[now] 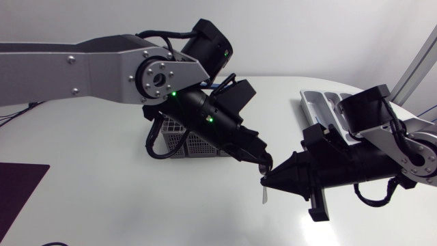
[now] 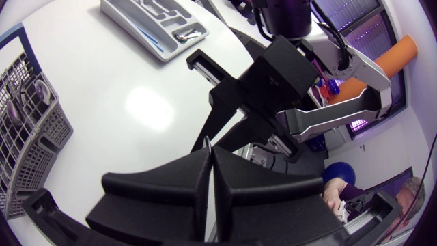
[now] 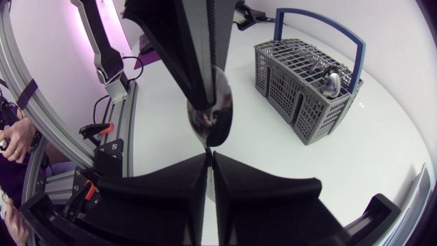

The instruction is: Unload the cutlery basket into the drawer organizer.

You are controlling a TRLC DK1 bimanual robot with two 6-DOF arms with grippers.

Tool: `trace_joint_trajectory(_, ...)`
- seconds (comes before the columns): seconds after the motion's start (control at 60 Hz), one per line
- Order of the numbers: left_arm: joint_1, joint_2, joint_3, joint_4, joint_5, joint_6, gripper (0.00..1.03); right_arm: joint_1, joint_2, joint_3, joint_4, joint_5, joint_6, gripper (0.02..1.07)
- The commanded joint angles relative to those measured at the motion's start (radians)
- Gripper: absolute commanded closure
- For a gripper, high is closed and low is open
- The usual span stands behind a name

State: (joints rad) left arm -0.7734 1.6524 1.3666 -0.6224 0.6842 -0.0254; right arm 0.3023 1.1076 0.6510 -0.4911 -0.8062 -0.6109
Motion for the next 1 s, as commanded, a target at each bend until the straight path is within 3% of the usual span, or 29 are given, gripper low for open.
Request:
trace_joint_trajectory(0.0,0.013,0.014,0.032,-0.007,0.014,-0.001,0.90,0.000,0.017,0.012,-0.001,0.001,0.016,1.01)
trace_joint_trajectory(0.117,0.029,0.012,0.049,-0.007,0.012,-0.016,0.63,-0.002,0.009,0.010,-0.006,0.002,0.019,1.01)
trace_joint_trajectory(0.167,0.039,0.009,0.060,-0.008,0.012,-0.021,0.40,-0.006,0.005,0.009,-0.006,0.004,0.019,1.01)
trace_joint_trajectory(0.217,0.046,0.007,0.071,-0.013,0.012,-0.027,0.22,-0.014,0.003,0.009,-0.009,0.007,0.019,1.01)
trace_joint_trajectory(0.267,0.059,0.006,0.095,-0.034,0.012,-0.033,0.15,-0.020,0.001,0.010,-0.015,0.009,0.017,1.01)
trace_joint_trajectory(0.45,0.138,0.004,0.189,-0.125,-0.002,-0.038,0.11,-0.054,-0.006,0.013,-0.035,0.035,0.007,1.01)
trace_joint_trajectory(0.6,0.207,0.012,0.249,-0.218,-0.083,-0.021,0.11,-0.098,-0.017,0.006,-0.050,0.102,-0.035,1.01)
trace_joint_trajectory(0.983,0.275,0.001,0.247,-0.323,-0.226,0.019,0.11,-0.276,-0.034,0.021,-0.135,0.193,-0.225,1.01)
